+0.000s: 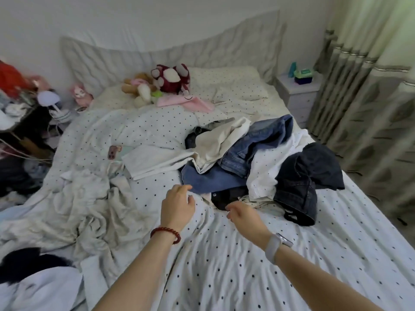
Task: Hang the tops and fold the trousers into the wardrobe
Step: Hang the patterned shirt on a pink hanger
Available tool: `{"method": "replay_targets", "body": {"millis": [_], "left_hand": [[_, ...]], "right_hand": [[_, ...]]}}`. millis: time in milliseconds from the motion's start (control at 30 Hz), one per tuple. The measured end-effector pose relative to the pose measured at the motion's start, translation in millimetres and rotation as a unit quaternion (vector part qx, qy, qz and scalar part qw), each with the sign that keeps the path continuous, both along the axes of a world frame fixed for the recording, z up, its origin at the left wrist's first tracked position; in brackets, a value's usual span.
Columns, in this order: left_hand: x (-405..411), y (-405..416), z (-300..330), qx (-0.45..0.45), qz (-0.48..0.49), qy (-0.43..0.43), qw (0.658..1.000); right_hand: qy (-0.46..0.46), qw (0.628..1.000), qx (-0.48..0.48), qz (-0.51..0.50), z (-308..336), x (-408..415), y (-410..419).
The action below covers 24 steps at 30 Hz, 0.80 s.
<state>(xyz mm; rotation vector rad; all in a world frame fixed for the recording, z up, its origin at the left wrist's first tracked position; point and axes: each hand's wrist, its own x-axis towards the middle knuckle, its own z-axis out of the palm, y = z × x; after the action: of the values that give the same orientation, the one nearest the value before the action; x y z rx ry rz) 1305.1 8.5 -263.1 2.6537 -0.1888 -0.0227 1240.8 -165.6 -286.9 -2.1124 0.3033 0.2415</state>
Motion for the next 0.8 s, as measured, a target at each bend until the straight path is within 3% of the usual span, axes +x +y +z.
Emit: {"method": "replay_targets", "body": {"millis": [133,233,267,367,433,533,600,700,800], "left_hand": [[34.1,76.7,-32.3,0.237,0.067,0.115,0.962],[42.5,128.1,-58.9,0.280,0.146,0.235,0.919],[43.9,140.7,-67.7,0.245,0.162,0.239,0.925],[48.2,153.8,-87.5,0.085,0.183,0.114,0.973],[50.3,140.0,-83.2,-0.051,0.184,0.058,0.980],[44.5,105.7,-53.4,-0.241,0.172,0.020,0.955],[36.2,89.0,-23.9,-0.329,0.168,0.003,0.929],[24.2,68.6,30.3,-0.401,0.107,-0.008,0.910],[8.3,46.8,89.0,-0.450,0.034,-0.006,0.892]], "right_hand": [[0.013,0.999,0.015,0.033,-20.4,47.8,50.1],[0.024,0.998,0.016,0.053,-37.0,72.2,81.7],[0.030,0.998,0.013,0.058,-41.7,77.1,88.6],[0.049,0.996,0.013,0.068,-54.8,87.5,102.1],[0.064,0.996,0.031,0.062,-54.0,90.5,107.9],[0.102,0.982,0.158,0.012,-41.4,89.6,111.1],[0.110,0.961,0.252,0.035,-29.3,83.3,108.2],[0.068,0.959,0.230,0.153,-10.5,66.9,112.0],[-0.008,0.964,0.237,0.117,26.5,51.2,122.8]]}}
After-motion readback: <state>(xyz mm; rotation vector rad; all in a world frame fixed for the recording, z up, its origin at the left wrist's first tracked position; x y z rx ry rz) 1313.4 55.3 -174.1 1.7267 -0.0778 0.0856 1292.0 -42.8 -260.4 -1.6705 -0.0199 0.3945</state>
